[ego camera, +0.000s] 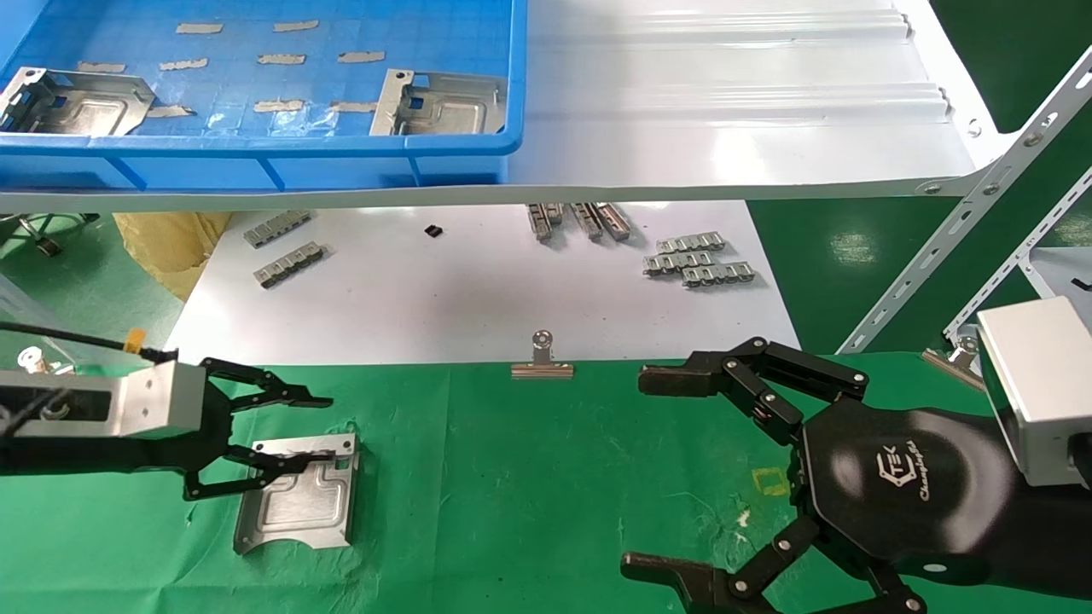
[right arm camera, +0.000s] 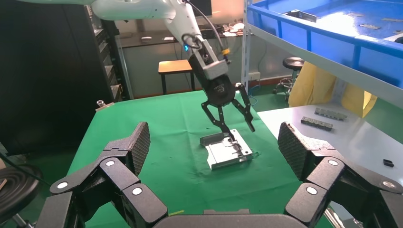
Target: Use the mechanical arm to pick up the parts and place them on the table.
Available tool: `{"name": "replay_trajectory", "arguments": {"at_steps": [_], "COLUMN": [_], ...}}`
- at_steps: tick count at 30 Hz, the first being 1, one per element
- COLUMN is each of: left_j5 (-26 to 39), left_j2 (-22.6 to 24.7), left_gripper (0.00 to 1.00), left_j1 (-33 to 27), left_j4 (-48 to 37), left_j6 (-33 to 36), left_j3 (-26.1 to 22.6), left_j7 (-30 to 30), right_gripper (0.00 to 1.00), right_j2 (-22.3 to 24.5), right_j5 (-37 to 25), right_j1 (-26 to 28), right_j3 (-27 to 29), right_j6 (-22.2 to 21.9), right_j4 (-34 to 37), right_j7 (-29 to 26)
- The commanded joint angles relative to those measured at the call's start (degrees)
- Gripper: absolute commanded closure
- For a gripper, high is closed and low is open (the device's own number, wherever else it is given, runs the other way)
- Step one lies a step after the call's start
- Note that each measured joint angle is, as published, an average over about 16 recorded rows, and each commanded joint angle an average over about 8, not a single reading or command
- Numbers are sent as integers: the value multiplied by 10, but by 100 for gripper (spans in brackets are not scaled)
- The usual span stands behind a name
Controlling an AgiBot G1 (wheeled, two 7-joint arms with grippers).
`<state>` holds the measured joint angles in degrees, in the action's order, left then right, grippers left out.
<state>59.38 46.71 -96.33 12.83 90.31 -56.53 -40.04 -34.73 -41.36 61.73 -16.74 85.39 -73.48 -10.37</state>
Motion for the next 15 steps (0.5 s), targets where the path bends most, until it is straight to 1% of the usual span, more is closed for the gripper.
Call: {"name": "replay_trajectory", "arguments": {"at_steps": [1,5,15], "left_j5": [-17,-28,-31], "left_j2": [-2,-11,-13], "left_gripper": [0,0,0], "left_j1": [6,23,27], "left_j4": [-2,6,12], "left_j6": [12,13,12], "left_j3": [4,0,1], "left_j7": [22,41,44], "right_gripper": [0,0,0], "right_j2": [0,0,0], "right_j5": [0,0,0], "right_j1": [0,0,0], "right_j3": [0,0,0], "right_j6": [0,0,0], "right_j4": [0,0,0], "right_j7": [0,0,0]}}
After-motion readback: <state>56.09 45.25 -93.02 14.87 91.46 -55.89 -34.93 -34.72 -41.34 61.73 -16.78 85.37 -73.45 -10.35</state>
